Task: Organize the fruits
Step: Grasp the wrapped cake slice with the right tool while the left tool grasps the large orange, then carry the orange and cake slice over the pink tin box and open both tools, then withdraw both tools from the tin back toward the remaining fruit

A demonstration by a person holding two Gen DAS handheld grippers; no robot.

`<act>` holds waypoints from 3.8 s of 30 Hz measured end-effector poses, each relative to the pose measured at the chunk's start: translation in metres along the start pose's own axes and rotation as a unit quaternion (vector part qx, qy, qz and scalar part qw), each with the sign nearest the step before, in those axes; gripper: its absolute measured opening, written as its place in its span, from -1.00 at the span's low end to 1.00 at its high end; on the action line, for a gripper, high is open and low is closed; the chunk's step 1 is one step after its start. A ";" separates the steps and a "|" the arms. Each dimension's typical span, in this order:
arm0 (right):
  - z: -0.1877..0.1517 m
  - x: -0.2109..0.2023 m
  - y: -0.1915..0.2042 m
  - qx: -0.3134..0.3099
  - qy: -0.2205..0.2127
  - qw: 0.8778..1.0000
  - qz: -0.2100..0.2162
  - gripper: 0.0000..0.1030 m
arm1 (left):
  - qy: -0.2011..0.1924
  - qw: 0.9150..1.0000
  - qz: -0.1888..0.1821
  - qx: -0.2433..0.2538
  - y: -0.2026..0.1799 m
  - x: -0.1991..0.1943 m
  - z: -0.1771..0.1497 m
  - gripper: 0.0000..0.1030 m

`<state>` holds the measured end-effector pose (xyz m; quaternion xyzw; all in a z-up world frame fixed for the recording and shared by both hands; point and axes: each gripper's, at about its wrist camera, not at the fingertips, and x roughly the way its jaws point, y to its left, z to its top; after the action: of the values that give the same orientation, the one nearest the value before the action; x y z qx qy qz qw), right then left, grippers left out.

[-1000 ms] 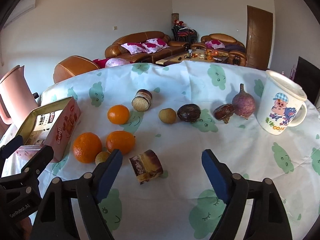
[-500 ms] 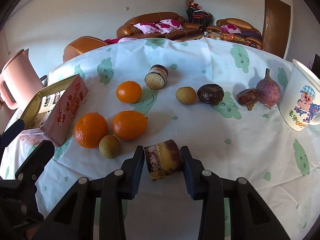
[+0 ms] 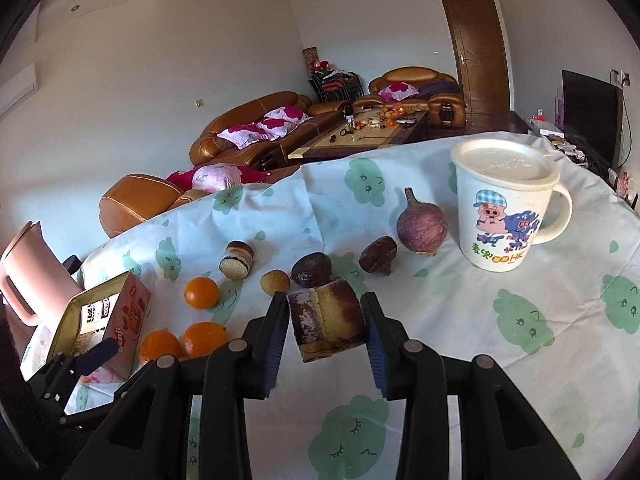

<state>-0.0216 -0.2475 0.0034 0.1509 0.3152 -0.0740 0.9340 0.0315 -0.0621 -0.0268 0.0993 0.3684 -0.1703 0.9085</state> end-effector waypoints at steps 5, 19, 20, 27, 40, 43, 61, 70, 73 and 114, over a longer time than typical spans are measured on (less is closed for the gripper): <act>-0.001 -0.002 0.000 -0.001 -0.002 1.000 0.005 -0.24 | 0.017 1.000 -0.008 -0.020 -0.001 0.014 0.016 0.11; -0.003 0.003 0.001 0.003 0.013 1.000 0.015 -0.24 | 0.066 0.996 -0.032 -0.051 0.019 0.029 0.023 0.03; -0.004 0.004 0.001 0.002 0.014 1.000 0.015 -0.24 | 0.072 0.996 -0.031 -0.050 0.016 0.034 0.025 0.03; -0.003 0.009 -0.004 0.011 0.019 1.000 0.014 -0.24 | 0.057 0.994 -0.061 -0.075 0.019 0.034 0.016 -0.08; -0.010 -0.011 0.025 -0.058 -0.055 0.997 0.014 -0.24 | -0.114 0.993 0.003 -0.018 0.039 -0.057 0.015 -0.08; -0.018 -0.015 0.043 -0.086 -0.069 0.994 0.016 -0.24 | -0.118 0.993 0.015 -0.024 0.062 -0.064 0.011 -0.08; -0.034 0.012 0.224 -0.138 -0.045 0.981 0.125 -0.24 | -0.097 0.978 0.142 -0.122 0.200 -0.066 -0.017 -0.08; -0.051 0.051 0.265 -0.155 0.001 0.977 0.145 -0.23 | -0.051 0.974 0.172 -0.139 0.217 -0.045 -0.023 -0.08; -0.055 0.059 0.266 -0.157 0.016 0.976 0.150 -0.23 | -0.032 0.974 0.163 -0.153 0.221 -0.038 -0.027 -0.08; -0.041 -0.004 0.180 -0.116 -0.140 0.982 0.056 0.41 | -0.171 0.960 0.197 -0.101 0.162 -0.072 -0.028 1.00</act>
<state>-0.0058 -0.0640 0.0173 0.0474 0.1791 -0.0051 0.9827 0.0277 0.1126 0.0129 0.0473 0.1965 0.0353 0.9787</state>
